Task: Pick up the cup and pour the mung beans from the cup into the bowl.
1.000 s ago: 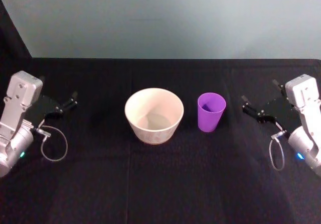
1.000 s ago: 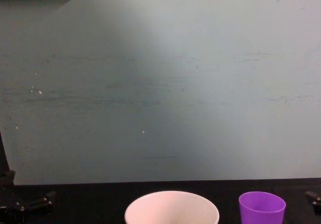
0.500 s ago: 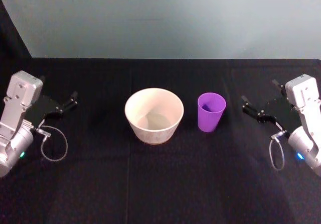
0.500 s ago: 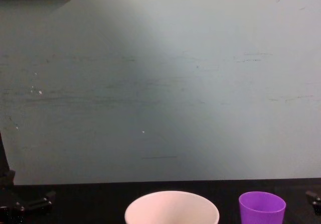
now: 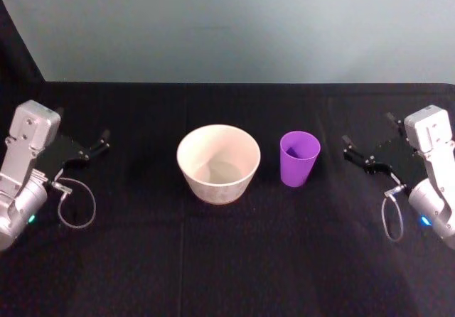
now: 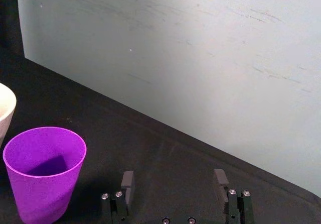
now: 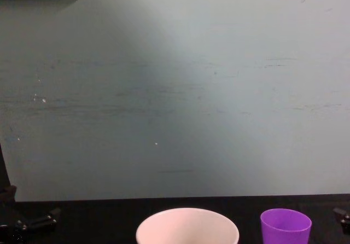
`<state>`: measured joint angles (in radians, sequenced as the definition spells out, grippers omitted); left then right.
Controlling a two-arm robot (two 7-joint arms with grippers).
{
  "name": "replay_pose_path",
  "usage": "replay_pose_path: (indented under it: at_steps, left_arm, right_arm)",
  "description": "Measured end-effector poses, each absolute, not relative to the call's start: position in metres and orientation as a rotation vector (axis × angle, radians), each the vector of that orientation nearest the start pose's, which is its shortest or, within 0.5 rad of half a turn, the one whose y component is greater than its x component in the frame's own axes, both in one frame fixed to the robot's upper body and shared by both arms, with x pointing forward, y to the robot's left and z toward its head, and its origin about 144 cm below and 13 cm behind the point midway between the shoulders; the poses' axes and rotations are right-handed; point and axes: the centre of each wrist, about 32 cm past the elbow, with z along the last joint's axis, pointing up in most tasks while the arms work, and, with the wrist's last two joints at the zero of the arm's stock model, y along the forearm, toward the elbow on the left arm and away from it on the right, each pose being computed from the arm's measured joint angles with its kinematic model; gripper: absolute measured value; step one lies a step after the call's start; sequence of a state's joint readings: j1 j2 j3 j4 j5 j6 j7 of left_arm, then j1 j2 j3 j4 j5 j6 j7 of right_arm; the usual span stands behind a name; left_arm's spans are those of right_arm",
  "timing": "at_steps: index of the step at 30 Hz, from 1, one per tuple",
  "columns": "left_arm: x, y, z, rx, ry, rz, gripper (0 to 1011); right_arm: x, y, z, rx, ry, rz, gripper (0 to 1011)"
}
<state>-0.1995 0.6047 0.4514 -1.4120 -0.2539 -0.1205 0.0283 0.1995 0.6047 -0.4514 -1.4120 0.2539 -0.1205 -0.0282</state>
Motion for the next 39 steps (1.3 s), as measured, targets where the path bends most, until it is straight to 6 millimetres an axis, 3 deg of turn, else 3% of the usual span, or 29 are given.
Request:
replay_pose_path:
  at_steps: [11,27,39]
  left_arm:
    - [0.489,0.31,1.14,0.304,-0.285,1.248,1000]
    - [0.489,0.31,1.14,0.304,-0.285,1.248,1000]
    - [0.489,0.31,1.14,0.304,-0.285,1.248,1000]
  right_arm:
    - [0.486,-0.309,1.14,-0.306,-0.278,-1.247,1003]
    - [0.444,-0.296,1.132,-0.332,-0.227,-1.142,1003]
    - [0.455,-0.28,1.116,-0.22,-0.109,-1.032,1003]
